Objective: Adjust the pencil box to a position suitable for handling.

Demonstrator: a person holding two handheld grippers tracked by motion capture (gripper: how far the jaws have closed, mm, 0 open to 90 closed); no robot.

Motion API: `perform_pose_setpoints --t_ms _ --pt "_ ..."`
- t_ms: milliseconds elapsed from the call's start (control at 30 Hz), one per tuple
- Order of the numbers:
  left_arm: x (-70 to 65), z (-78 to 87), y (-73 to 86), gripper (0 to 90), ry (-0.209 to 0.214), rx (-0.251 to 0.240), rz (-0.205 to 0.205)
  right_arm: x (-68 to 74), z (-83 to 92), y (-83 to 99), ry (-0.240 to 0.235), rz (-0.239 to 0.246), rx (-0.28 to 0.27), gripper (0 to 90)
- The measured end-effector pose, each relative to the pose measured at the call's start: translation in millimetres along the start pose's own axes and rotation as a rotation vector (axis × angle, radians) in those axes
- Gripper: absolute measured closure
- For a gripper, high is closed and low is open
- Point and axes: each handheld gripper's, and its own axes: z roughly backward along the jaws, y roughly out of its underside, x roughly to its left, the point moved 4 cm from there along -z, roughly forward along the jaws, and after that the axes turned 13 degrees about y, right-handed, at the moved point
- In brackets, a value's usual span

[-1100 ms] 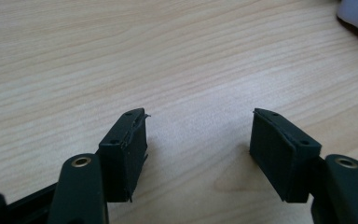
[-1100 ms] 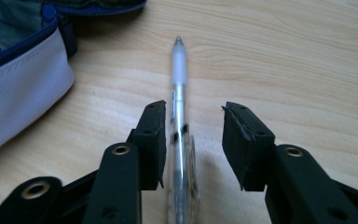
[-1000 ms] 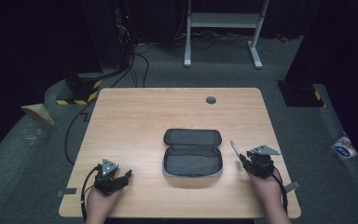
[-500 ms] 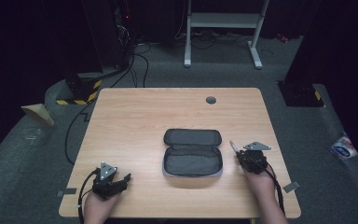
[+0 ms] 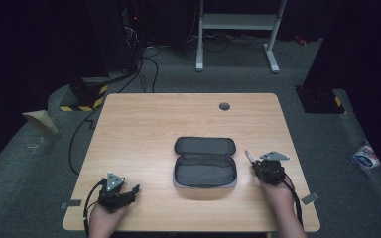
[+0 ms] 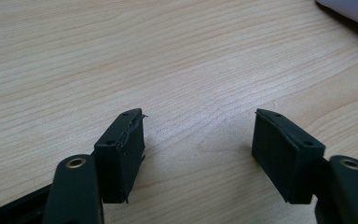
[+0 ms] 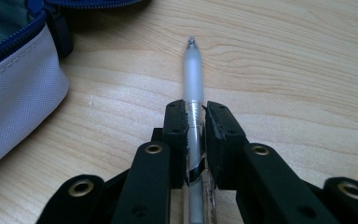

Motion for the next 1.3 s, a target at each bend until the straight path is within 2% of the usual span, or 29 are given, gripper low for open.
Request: perform_pose_setpoints --t_ms 367,600,667,900,933,1033,1200,1300 --pt "-0.5 -0.2 -0.1 32.9 0.016 0.005 -0.011 -3.2 6.9 -4.0 -0.002 -0.01 -0.034 78.4" --pt "-0.2 -0.7 -0.5 32.2 0.012 0.007 -0.015 -0.6 22.5 -13.2 -0.004 -0.002 -0.102 78.4" --pt "-0.4 -1.1 -0.7 32.0 0.014 0.006 -0.012 0.1 24.0 -13.7 -0.003 -0.005 -0.1 78.4" --pt "-0.4 -0.6 -0.4 31.1 0.015 0.006 -0.016 -2.0 37.8 -23.4 -0.011 -0.006 -0.158 78.4" --pt "0.5 0.2 -0.3 31.3 0.028 0.001 0.001 0.4 41.7 -25.3 -0.013 0.0 -0.172 78.4" --pt "1.8 0.3 -0.4 31.6 0.037 -0.01 0.014 3.9 46.7 -27.9 -0.019 0.008 -0.185 78.4" --pt "-0.1 0.8 0.7 30.8 0.029 -0.001 -0.001 9.9 52.5 -37.2 -0.028 0.012 -0.211 78.4" --pt "-0.6 0.9 0.9 30.4 0.028 0.004 -0.014 15.5 54.7 -42.8 -0.035 0.033 -0.23 78.4"
